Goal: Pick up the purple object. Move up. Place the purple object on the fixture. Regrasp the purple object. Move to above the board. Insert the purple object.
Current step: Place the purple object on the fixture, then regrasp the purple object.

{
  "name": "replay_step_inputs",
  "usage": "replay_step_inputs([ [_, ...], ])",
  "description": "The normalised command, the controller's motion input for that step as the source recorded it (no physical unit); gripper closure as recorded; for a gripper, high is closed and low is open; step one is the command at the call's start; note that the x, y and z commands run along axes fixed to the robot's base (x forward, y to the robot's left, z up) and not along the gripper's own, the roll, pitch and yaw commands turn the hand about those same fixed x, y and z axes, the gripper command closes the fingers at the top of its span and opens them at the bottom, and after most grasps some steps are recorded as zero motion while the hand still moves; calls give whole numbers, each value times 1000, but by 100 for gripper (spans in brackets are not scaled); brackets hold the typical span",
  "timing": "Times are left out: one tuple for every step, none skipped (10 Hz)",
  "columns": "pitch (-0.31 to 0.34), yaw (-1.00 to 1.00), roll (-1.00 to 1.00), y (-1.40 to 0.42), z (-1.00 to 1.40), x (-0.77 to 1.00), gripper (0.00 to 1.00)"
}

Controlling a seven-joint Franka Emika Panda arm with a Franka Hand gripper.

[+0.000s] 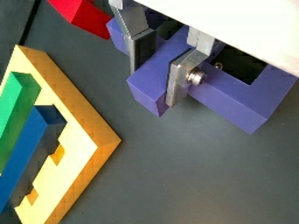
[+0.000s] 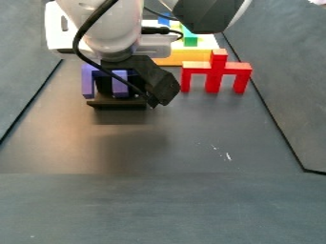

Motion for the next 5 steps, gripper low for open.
replay_step_inputs([
  [0, 0, 0, 0, 0, 0, 100],
  [0, 0, 0, 0, 0, 0, 0],
  [0, 0, 6, -6, 0, 0, 0],
  [0, 0, 180, -103, 0, 0, 0],
  [0, 0, 183, -57, 0, 0, 0],
])
